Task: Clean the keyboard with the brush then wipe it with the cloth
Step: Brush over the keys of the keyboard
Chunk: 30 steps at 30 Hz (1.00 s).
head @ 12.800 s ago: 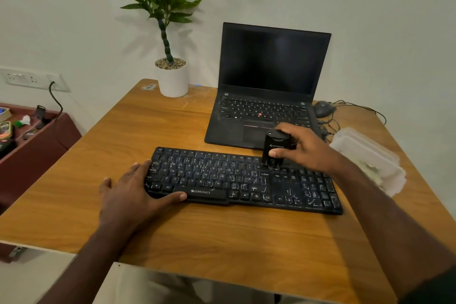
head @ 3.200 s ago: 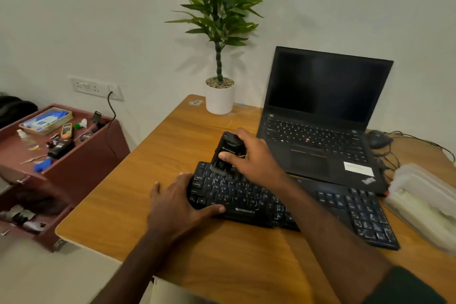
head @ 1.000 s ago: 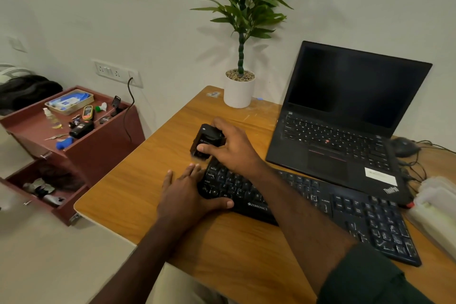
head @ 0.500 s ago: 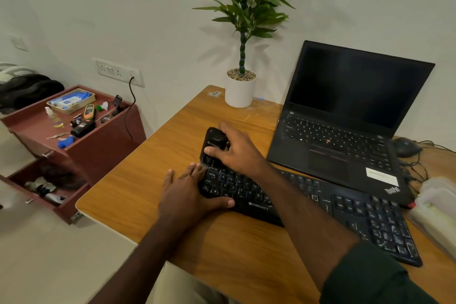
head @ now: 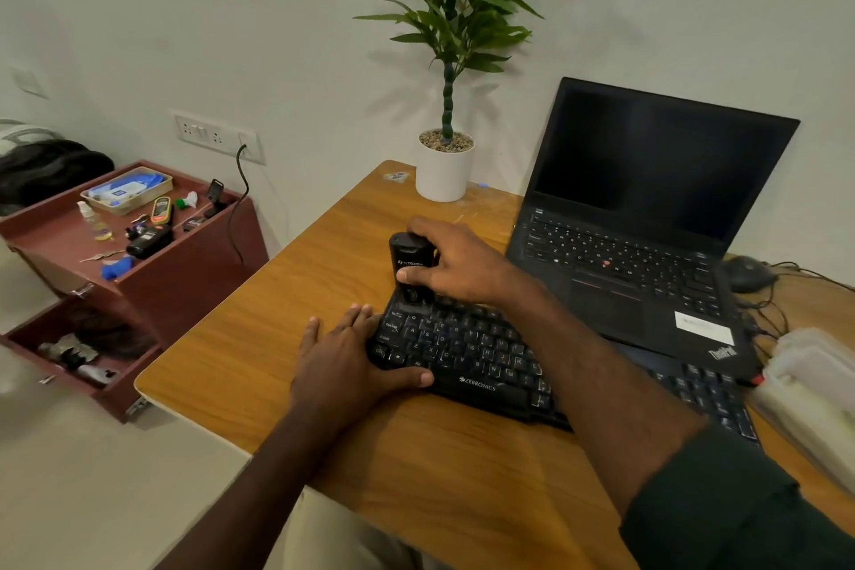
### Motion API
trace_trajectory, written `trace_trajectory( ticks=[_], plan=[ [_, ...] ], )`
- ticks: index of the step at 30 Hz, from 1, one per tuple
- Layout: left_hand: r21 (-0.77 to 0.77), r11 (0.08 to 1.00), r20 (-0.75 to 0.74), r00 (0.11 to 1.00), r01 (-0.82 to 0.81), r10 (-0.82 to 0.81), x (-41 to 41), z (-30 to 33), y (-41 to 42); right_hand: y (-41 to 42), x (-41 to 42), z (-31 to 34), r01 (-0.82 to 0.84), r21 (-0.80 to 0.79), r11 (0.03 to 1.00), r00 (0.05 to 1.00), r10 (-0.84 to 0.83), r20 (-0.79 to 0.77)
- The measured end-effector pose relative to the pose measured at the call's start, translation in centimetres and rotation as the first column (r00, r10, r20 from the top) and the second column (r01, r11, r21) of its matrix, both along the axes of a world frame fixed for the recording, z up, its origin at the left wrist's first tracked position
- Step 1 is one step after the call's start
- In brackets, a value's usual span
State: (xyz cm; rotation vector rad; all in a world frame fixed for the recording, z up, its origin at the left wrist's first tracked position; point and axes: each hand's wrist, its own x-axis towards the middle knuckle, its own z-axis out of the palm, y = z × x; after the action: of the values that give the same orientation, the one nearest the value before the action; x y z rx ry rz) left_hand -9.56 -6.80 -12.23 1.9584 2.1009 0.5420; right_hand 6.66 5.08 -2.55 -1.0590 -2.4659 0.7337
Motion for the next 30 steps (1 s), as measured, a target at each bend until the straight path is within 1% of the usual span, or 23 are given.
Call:
trace_trajectory(
  ticks=[3,5,7,9,13,15,19,23,24,25,28,30],
  plan=[
    [0.022,1.000,0.024,1.000,0.003,-0.003,-0.1,-0.1,0.0,-0.6,0.5,-1.4,-0.013,-0.002,1.000,0.999,0.013,-0.050],
    [0.020,1.000,0.018,1.000,0.010,-0.011,-0.2,-0.3,0.1,-0.4,1.4,-1.5,-0.023,-0.041,0.999,1.000,0.023,-0.012],
    [0.015,1.000,0.016,1.000,0.009,-0.009,-0.2,-0.4,0.2,0.3,2.4,-0.5,-0.025,-0.105,0.994,0.998,0.032,0.061],
    [0.014,1.000,0.018,1.000,0.009,-0.009,-0.2,-0.5,0.2,0.5,2.8,0.4,-0.036,-0.124,0.992,0.995,0.046,0.083],
    [0.021,1.000,0.027,1.000,0.011,-0.012,-0.3,-0.6,0.2,-0.5,1.9,-0.3,-0.013,-0.040,0.999,0.998,0.011,-0.054],
    [0.020,1.000,0.019,1.000,0.011,-0.012,-0.3,-0.6,0.3,-0.8,2.1,-1.1,-0.027,-0.039,0.999,0.998,0.025,-0.056],
    [0.015,1.000,0.022,1.000,0.007,-0.007,-0.3,-0.4,0.1,-0.2,4.5,-0.4,-0.046,-0.126,0.991,0.998,0.052,0.045],
    [0.019,1.000,0.049,0.999,0.005,-0.006,-0.2,-0.2,0.0,0.5,6.0,1.2,-0.049,-0.175,0.983,0.973,0.086,0.212],
    [0.019,1.000,0.047,0.999,0.006,-0.006,-0.2,-0.2,0.0,0.5,5.9,1.5,-0.052,-0.175,0.983,0.973,0.089,0.211],
    [0.017,1.000,0.046,0.999,0.005,-0.006,-0.2,-0.3,0.0,0.4,5.7,1.7,-0.049,-0.167,0.985,0.981,0.079,0.176],
    [0.020,1.000,0.039,0.999,0.000,-0.001,-0.2,-0.4,0.1,-0.4,5.1,1.4,-0.007,-0.094,0.996,1.000,0.008,0.010],
    [0.017,1.000,0.032,0.999,-0.001,0.000,-0.2,-0.4,0.2,-0.8,5.3,0.5,-0.012,-0.080,0.997,1.000,0.010,-0.025]
  ],
)
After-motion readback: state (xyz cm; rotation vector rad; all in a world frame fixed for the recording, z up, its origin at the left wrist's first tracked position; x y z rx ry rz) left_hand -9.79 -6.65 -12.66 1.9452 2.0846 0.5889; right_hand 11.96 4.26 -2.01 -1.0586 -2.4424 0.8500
